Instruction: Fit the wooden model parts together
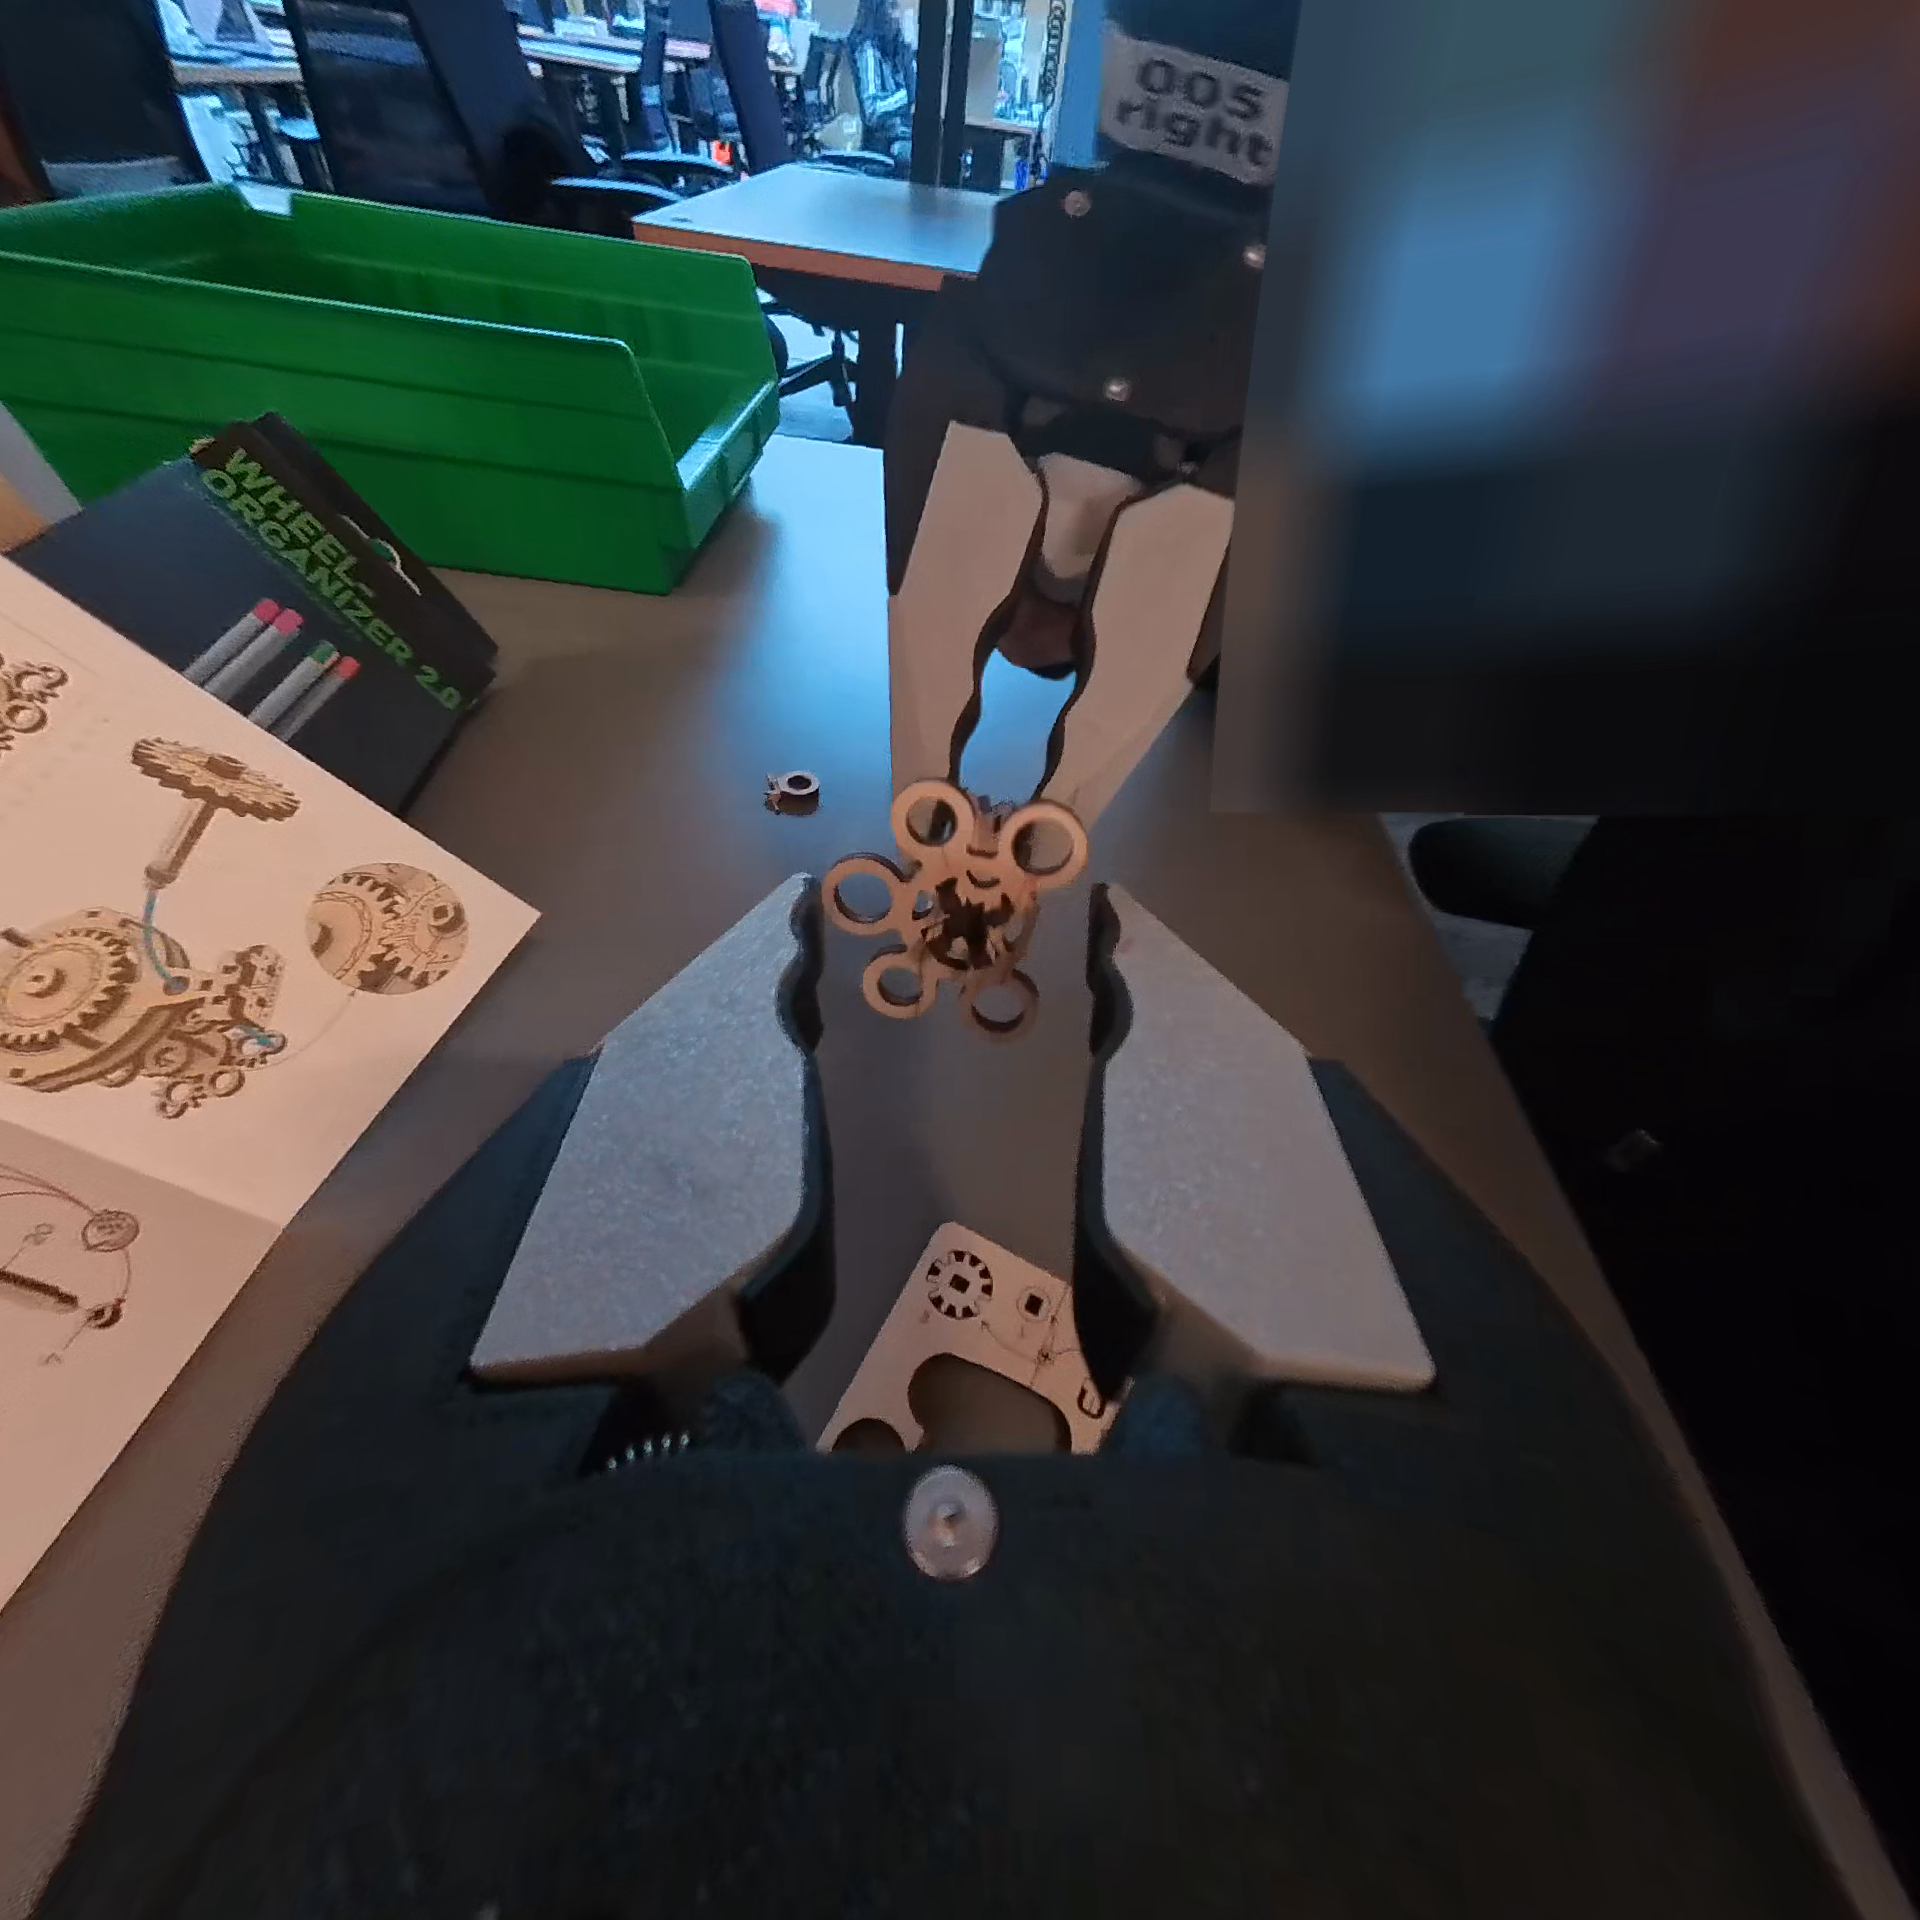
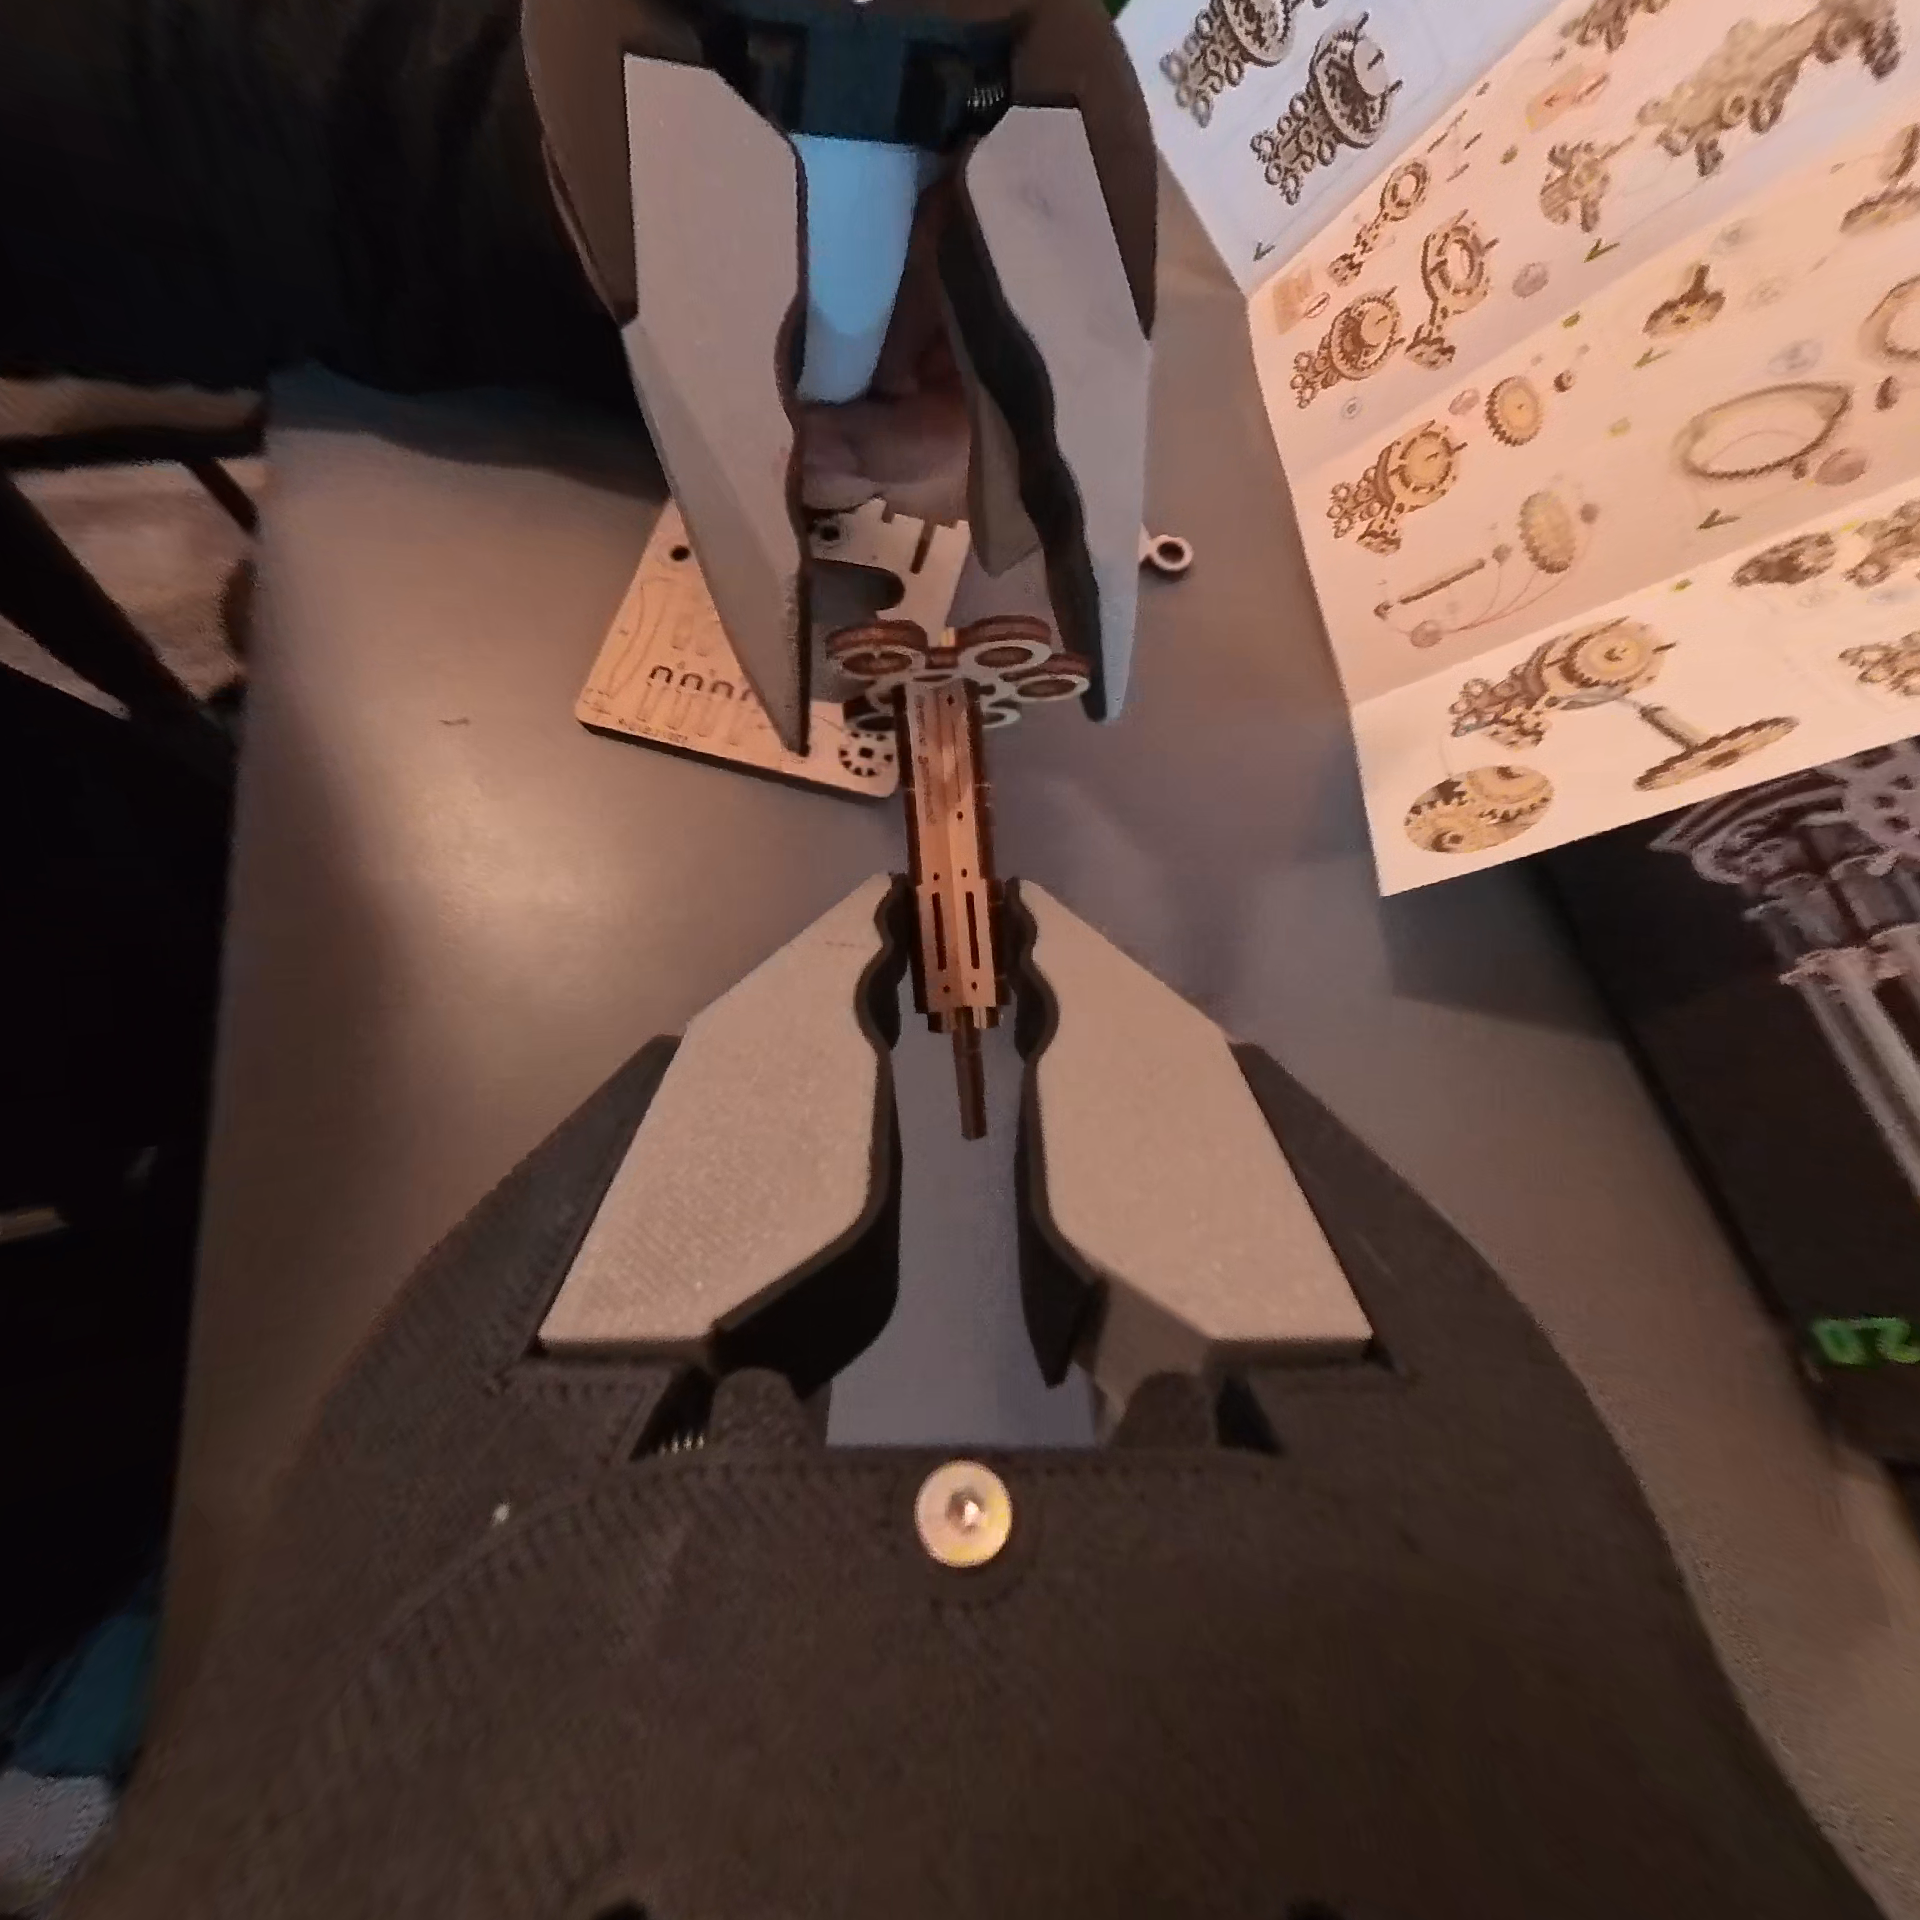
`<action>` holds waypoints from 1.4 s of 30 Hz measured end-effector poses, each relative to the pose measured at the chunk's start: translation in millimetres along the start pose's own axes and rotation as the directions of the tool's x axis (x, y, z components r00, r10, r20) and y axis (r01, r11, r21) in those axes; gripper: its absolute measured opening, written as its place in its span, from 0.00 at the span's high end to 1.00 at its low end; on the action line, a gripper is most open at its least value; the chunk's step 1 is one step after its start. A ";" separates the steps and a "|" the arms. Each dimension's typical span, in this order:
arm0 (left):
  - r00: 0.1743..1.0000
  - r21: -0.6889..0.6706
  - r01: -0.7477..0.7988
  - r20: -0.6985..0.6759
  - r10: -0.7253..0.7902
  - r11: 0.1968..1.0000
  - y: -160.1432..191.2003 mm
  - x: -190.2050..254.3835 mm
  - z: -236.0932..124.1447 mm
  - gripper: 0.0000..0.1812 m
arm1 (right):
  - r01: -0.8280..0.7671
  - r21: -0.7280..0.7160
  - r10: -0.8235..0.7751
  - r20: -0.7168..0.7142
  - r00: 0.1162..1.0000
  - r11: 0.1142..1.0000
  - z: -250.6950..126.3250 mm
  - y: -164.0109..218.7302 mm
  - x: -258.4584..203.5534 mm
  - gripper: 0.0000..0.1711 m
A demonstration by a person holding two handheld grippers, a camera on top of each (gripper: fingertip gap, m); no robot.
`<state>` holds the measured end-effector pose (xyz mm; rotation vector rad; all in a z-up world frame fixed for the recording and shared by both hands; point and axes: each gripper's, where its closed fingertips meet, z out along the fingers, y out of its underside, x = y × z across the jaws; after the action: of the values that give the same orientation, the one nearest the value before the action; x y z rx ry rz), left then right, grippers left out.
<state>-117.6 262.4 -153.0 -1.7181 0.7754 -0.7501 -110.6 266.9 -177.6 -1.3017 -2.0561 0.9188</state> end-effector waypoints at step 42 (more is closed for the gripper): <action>0.996 -0.063 -0.041 -0.082 0.036 0.997 10.8 16.0 7.4 0.75 | -0.163 -0.009 0.161 0.229 0.960 0.987 3.6 -0.5 -26.8 0.92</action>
<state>-103.7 251.2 -163.4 -1.7345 0.8945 -0.7794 -103.0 241.2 -181.5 -1.4332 -2.1360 1.2003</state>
